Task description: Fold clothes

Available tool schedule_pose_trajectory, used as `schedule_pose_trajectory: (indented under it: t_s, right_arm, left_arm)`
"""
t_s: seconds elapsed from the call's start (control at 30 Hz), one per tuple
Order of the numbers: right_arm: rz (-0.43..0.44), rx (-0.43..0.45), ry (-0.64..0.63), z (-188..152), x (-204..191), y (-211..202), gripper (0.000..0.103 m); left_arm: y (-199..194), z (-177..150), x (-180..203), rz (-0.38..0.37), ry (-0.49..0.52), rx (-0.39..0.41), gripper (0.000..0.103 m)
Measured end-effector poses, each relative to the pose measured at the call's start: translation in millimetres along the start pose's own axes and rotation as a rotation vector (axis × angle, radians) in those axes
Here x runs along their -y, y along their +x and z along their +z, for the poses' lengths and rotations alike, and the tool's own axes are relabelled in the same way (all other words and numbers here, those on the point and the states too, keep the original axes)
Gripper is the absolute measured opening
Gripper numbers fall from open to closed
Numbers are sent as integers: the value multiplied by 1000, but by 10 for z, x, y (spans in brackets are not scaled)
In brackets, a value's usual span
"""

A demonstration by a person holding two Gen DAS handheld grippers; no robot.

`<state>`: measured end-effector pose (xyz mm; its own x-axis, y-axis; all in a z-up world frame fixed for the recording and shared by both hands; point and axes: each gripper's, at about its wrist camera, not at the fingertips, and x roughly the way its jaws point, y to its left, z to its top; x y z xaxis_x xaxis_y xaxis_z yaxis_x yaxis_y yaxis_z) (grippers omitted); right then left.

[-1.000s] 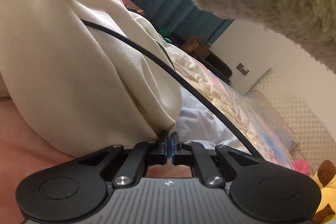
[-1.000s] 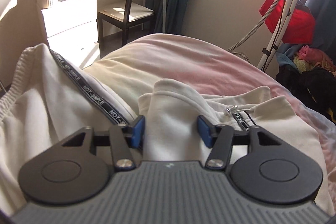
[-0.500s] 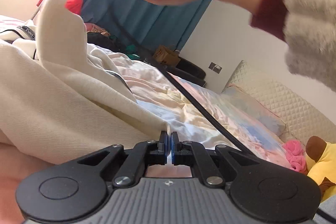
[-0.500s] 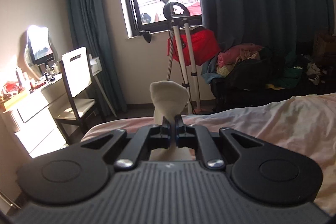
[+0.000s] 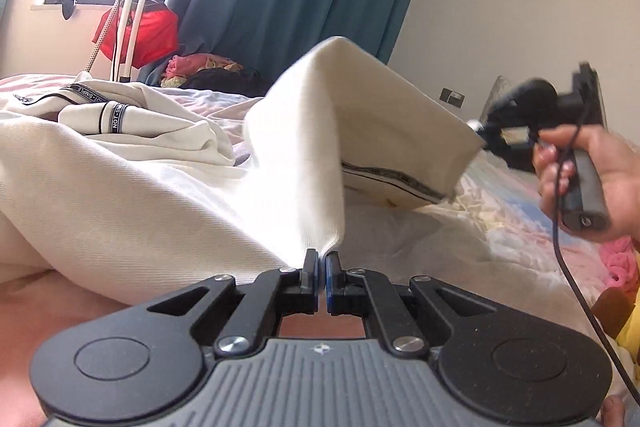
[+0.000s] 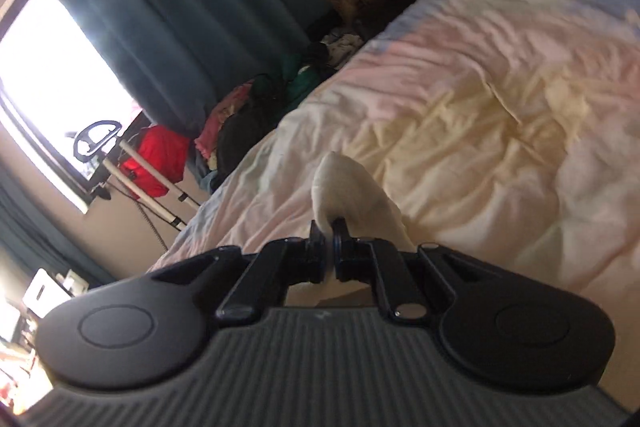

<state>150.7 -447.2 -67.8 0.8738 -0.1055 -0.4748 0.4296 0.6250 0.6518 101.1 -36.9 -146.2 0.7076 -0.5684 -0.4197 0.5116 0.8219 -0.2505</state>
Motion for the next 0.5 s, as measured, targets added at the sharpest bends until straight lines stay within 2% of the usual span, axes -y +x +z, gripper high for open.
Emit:
schedule_pose_trajectory:
  t_s: [0.1, 0.2, 0.23, 0.27, 0.3, 0.33, 0.43, 0.5]
  right_arm:
    - [24, -74, 170, -135, 530, 11, 8]
    - [107, -144, 311, -225, 649, 71, 12]
    - [141, -156, 346, -260, 644, 77, 21]
    - [175, -167, 378, -297, 627, 76, 45]
    - [209, -179, 410, -333, 609, 74, 60]
    - [233, -183, 425, -365, 584, 80, 86]
    - [240, -229, 387, -415, 480, 195, 87]
    - [191, -274, 376, -473, 471, 318, 87]
  left_arm:
    - [26, 37, 86, 18, 24, -25, 3]
    - [84, 36, 94, 42, 45, -52, 3]
    - [88, 20, 95, 47, 49, -60, 3]
    - [101, 24, 102, 49, 48, -64, 4]
    - [115, 35, 112, 50, 40, -67, 4]
    - [132, 38, 109, 51, 30, -72, 4]
    - [205, 64, 63, 53, 12, -91, 5]
    - [231, 76, 30, 54, 1, -97, 5]
